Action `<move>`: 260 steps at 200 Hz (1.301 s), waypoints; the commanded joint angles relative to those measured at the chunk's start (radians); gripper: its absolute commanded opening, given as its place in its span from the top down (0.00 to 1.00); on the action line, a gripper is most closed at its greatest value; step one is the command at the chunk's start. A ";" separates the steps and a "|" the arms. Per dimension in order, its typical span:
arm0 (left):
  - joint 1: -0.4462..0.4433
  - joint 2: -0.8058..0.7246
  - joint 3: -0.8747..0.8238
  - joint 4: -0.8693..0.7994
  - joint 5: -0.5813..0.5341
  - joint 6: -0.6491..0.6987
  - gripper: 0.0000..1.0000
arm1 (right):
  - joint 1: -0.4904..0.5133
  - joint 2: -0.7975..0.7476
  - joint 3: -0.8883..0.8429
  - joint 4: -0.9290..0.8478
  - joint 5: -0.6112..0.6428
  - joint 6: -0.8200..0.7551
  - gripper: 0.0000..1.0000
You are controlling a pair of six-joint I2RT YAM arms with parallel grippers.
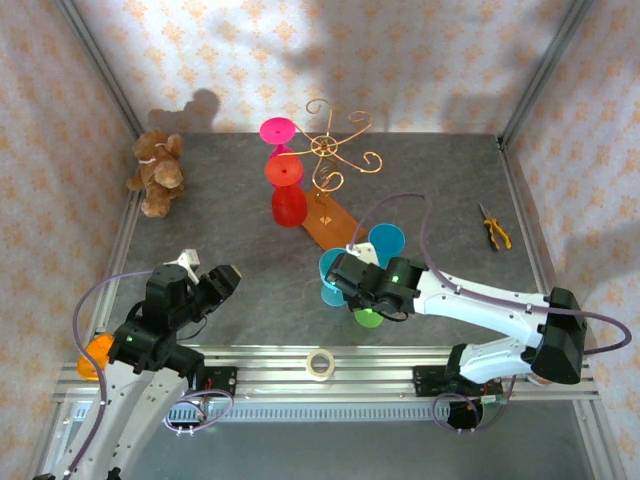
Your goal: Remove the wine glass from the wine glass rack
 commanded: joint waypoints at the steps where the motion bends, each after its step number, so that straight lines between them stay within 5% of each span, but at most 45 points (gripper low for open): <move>1: 0.006 -0.001 0.018 0.029 -0.032 0.012 0.50 | -0.005 0.000 0.011 -0.022 0.024 0.000 0.71; 88: 0.006 0.031 0.099 0.008 -0.032 0.040 0.50 | -0.005 -0.109 0.203 -0.181 0.076 0.000 0.57; 154: 0.007 0.212 0.347 0.072 -0.005 0.049 0.47 | -0.022 -0.159 0.435 -0.254 0.029 -0.020 0.53; 260: 0.010 0.616 0.636 0.439 0.130 -0.070 0.36 | -0.324 -0.072 0.664 -0.062 -0.324 -0.164 0.51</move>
